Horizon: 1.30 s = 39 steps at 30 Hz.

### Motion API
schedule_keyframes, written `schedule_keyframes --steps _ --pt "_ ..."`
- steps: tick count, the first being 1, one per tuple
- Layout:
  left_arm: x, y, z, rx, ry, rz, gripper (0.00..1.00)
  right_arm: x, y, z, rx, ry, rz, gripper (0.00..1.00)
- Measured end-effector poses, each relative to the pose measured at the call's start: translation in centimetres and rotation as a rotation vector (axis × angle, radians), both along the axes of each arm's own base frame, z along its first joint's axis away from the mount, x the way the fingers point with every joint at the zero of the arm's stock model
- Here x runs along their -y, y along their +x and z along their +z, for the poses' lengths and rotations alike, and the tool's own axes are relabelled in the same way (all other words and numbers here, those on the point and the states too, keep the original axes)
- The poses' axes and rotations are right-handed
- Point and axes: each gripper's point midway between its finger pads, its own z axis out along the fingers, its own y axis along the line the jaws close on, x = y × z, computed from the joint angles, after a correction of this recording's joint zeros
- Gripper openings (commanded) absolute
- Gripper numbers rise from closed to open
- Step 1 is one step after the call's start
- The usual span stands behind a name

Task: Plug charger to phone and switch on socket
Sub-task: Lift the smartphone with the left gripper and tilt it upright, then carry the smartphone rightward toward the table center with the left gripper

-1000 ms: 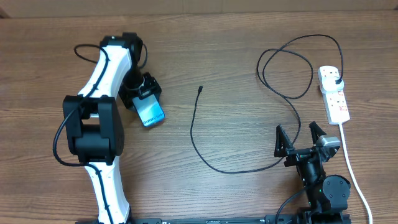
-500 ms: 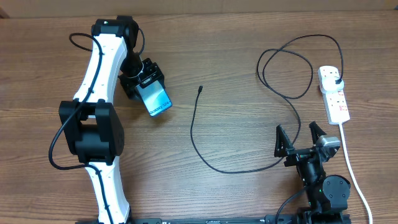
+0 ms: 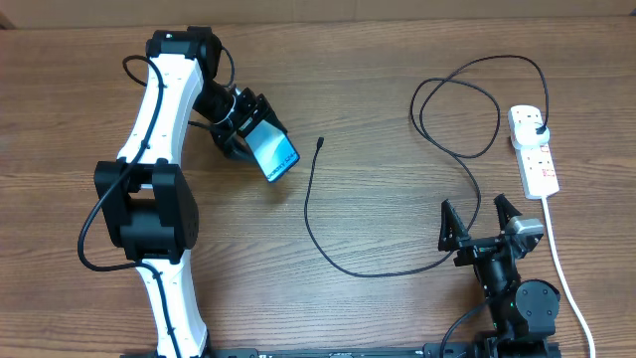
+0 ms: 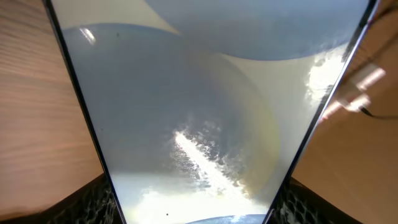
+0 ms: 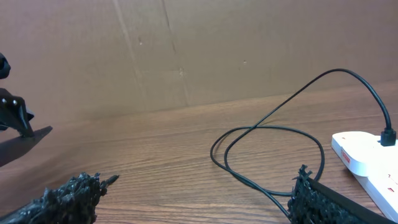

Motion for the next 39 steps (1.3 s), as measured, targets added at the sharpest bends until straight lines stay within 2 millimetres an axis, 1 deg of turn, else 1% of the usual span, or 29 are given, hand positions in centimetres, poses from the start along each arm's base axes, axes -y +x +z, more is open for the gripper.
schedule_keyframes --steps 10,14,17,18,21,22,24,28,31,39 --pt "2.1 -0.9 2.2 -0.071 -0.164 0.033 0.64 0.0 0.0 0.0 0.0 0.0 0.0 1.0" --pt "2.5 -1.2 2.7 -0.102 -0.194 0.051 0.67 0.0 0.0 0.0 0.0 0.0 0.0 1.0" --pt "2.6 -1.8 3.1 -0.163 -0.197 0.083 0.68 0.0 0.0 0.0 0.0 0.0 0.0 1.0" --pt "2.6 -1.9 3.2 -0.181 -0.198 0.093 0.64 0.0 0.0 0.0 0.0 0.0 0.0 1.0" --pt "2.9 -2.1 3.6 -0.213 -0.216 0.115 0.48 0.0 0.0 0.0 0.0 0.0 0.0 1.0" --pt "3.0 -2.1 3.7 -0.218 -0.226 0.121 0.45 0.0 0.0 0.0 0.0 0.0 0.0 1.0" --pt "3.3 -2.0 4.1 -0.231 -0.247 0.136 0.43 0.0 0.0 0.0 0.0 0.0 0.0 1.0" --pt "3.8 -1.8 4.9 -0.253 -0.302 0.162 0.45 0.0 0.0 0.0 0.0 0.0 0.0 1.0" --pt "4.1 -1.7 5.3 -0.269 -0.33 0.179 0.49 0.0 0.0 0.0 0.0 0.0 0.0 1.0" --pt "4.9 -1.3 6.6 -0.334 -0.401 0.238 0.48 0.0 0.0 0.0 0.0 0.0 0.0 1.0"
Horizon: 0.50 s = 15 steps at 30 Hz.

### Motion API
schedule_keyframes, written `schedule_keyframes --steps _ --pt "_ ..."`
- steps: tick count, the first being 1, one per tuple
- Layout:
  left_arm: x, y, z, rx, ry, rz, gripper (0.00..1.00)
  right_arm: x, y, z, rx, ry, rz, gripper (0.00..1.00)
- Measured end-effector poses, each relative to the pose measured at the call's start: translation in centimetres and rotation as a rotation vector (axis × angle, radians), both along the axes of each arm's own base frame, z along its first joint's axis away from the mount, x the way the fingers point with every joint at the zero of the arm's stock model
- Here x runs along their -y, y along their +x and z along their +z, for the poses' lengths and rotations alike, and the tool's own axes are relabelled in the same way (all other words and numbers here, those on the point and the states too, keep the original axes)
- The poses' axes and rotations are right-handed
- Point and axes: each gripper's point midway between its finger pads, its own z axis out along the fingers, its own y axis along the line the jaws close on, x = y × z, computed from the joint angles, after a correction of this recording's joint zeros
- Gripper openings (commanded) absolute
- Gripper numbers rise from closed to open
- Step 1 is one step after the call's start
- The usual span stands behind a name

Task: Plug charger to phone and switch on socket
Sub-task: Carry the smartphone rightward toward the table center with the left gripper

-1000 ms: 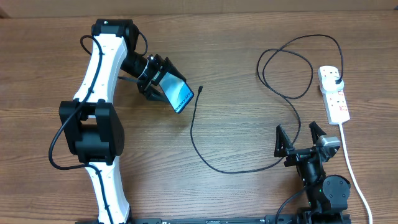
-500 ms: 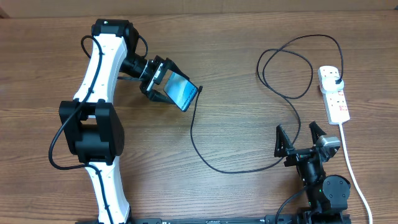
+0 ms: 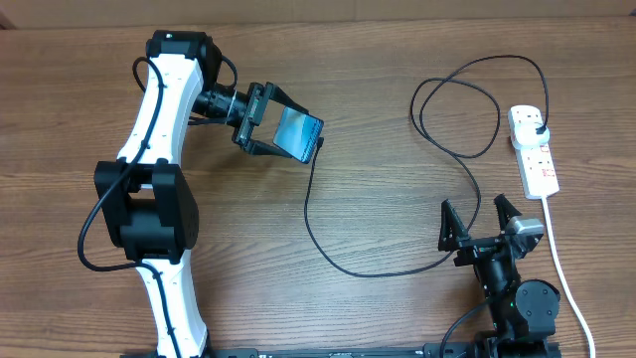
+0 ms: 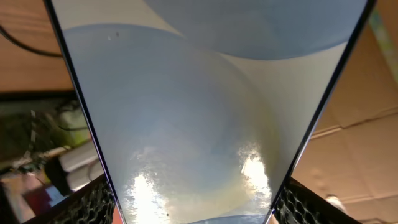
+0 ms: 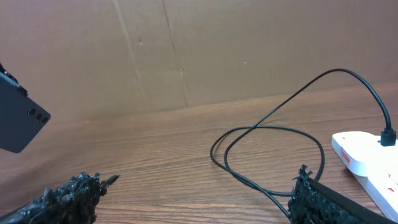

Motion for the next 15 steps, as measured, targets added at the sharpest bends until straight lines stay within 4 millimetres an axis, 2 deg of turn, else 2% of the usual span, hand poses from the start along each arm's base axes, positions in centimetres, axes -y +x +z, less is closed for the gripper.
schedule_keyframes --steps 9,15 --pt "0.7 0.5 1.6 -0.07 -0.091 0.056 0.49 0.0 0.0 0.0 -0.001 0.001 0.0 1.0" --pt "0.9 0.6 2.0 -0.094 -0.109 0.071 0.49 0.0 0.0 0.0 0.0 0.0 0.0 1.0"
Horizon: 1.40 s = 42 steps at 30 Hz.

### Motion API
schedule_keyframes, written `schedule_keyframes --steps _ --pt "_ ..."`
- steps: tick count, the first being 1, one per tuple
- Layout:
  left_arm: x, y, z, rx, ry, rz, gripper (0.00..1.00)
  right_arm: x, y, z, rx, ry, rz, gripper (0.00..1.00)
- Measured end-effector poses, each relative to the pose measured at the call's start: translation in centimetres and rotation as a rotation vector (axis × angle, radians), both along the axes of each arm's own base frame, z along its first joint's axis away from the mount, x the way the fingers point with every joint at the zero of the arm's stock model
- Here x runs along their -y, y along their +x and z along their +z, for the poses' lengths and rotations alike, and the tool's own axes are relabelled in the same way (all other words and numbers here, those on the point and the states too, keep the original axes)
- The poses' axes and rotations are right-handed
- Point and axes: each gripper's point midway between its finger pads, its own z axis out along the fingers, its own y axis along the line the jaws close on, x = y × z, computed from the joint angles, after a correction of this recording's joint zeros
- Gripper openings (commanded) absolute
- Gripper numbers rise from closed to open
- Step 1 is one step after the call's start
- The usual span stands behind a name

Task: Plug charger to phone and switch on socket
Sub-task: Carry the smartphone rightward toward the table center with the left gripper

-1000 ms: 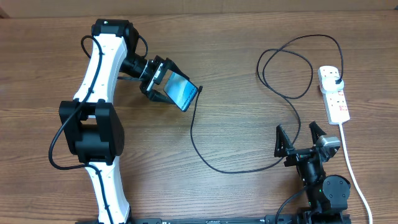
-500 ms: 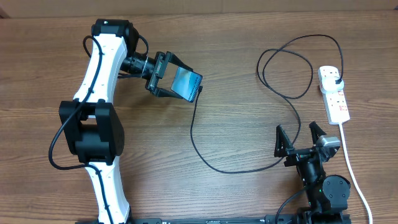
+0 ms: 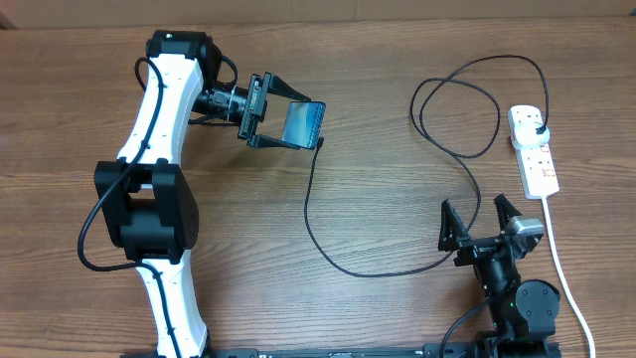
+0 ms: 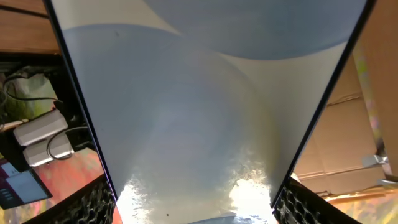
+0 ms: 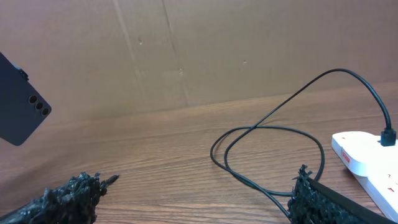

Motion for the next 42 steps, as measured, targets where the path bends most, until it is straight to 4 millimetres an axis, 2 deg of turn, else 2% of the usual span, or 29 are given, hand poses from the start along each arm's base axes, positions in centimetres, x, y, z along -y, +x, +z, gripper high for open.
schedule_keyframes --steps 42 --pt "0.1 0.08 0.28 -0.038 -0.011 0.016 0.5 0.0 0.0 0.02 0.001 0.0 0.0 1.0"
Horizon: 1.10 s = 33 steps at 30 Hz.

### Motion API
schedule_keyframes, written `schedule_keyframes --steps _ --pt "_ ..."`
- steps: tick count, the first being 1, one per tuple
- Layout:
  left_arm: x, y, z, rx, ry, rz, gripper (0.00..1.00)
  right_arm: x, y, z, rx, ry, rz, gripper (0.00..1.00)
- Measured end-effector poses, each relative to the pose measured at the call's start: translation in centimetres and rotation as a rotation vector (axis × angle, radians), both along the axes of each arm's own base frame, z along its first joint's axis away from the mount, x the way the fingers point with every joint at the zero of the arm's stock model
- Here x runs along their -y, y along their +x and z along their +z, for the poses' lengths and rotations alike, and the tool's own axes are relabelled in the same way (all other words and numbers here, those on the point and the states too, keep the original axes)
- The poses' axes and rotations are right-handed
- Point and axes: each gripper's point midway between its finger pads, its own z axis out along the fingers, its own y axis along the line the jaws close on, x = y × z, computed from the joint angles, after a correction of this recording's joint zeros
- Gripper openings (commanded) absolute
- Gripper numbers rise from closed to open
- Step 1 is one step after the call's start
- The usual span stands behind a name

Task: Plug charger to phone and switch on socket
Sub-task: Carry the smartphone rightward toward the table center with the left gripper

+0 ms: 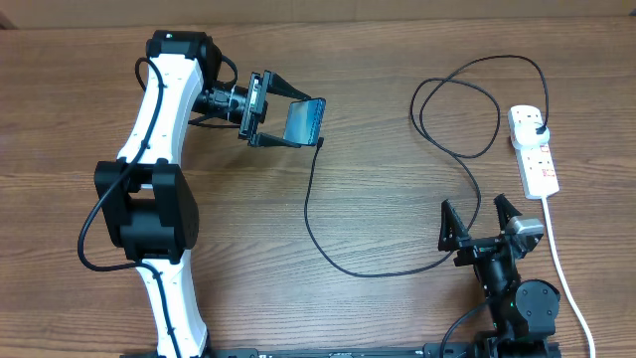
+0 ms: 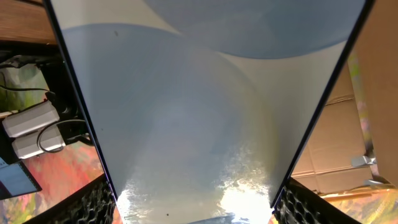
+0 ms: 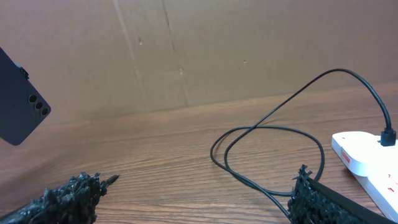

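My left gripper [image 1: 270, 123] is shut on the phone [image 1: 304, 121], holding it on edge above the table at the back left; its glossy screen [image 2: 199, 106] fills the left wrist view and its dark back [image 3: 18, 115] shows at the right wrist view's left edge. The black charger cable [image 1: 328, 254] lies on the wood, its free plug end [image 1: 320, 142] right by the phone's lower edge. It loops across to the white socket strip [image 1: 534, 151] at the right. My right gripper [image 1: 481, 223] rests open near the front edge, nothing between its fingers.
A cardboard wall [image 3: 205, 50] stands along the table's far edge. The strip's white lead [image 1: 562, 268] runs down the right side to the front edge. The cable's loops [image 1: 457, 114] lie between the phone and the strip.
The phone in my left gripper has tilted very slightly further on edge. Otherwise nothing has visibly moved; the right arm is still.
At first my left gripper held the phone low and tilted over the table left of the cable's plug end. Then the phone was raised and swung right beside the plug end. By now it stands on edge there, while the right gripper stayed open at the front.
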Motion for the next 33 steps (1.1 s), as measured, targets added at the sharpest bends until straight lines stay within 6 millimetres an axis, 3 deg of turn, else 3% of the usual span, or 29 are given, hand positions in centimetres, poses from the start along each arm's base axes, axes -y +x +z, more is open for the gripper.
schedule_keyframes --steps 21,33 --pt "0.0 0.0 -0.1 0.001 0.005 -0.002 0.51 0.0 0.0 0.0 -0.001 0.0 0.0 1.0" --pt "0.3 -1.0 -1.8 0.01 0.11 -0.061 0.51 0.0 0.0 0.0 0.0 0.0 0.0 1.0"
